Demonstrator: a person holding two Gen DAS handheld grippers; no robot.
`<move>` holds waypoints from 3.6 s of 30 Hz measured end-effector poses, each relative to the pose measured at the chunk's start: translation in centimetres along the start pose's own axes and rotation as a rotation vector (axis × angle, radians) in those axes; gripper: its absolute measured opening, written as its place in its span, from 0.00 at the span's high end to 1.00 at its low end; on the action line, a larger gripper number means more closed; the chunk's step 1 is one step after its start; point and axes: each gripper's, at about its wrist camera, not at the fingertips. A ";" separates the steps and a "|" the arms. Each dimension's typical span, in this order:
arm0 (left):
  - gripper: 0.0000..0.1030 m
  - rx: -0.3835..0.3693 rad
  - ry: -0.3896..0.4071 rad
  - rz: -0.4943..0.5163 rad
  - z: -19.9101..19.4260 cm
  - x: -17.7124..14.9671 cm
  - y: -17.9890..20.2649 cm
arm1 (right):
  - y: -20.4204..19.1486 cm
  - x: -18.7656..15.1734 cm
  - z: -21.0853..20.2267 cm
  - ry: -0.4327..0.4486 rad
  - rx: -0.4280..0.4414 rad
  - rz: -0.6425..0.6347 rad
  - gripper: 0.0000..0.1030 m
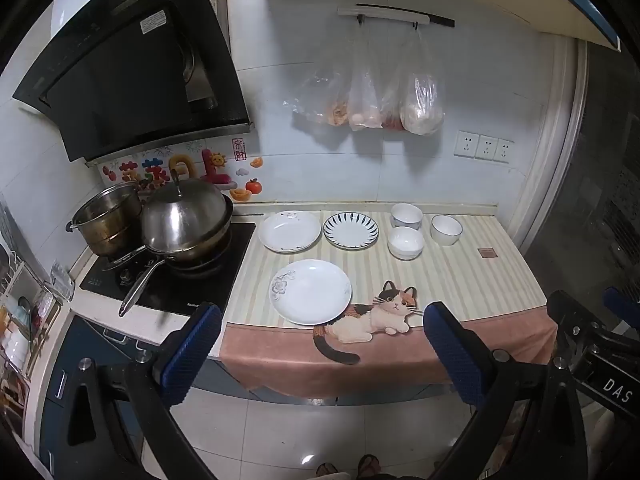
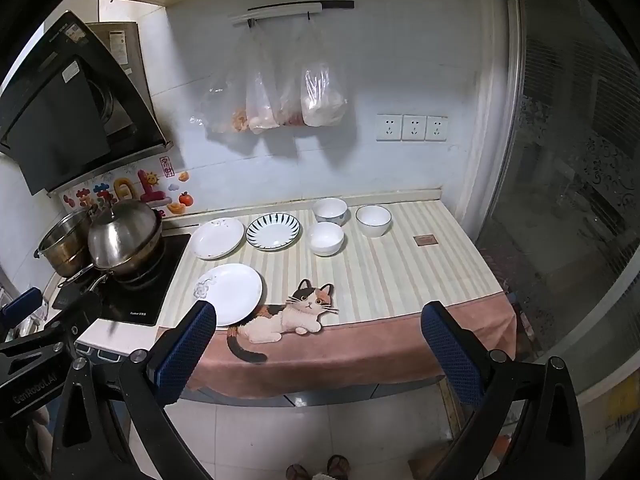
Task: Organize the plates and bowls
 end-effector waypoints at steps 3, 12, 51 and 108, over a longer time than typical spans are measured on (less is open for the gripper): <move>0.00 0.003 0.004 0.003 -0.1 0.0 0.0 | 0.2 0.0 0.0 -0.003 0.005 0.006 0.00; 0.00 0.010 0.005 0.013 -0.1 -0.1 0.4 | 0.8 0.2 -0.3 -0.006 0.016 0.015 0.00; 0.00 0.007 0.009 0.006 -0.2 0.0 0.4 | 0.1 0.1 -0.6 0.014 0.012 0.010 0.00; 0.00 0.064 0.025 -0.018 4.9 1.0 -3.9 | -1.7 0.1 4.2 -0.041 0.099 0.046 0.00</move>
Point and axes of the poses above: each gripper's, at about its wrist camera, not at the fingertips, and z roughly the way its jaws point, y to its right, x to its top, and after that the axes turned 4 degrees about -y, right-handed
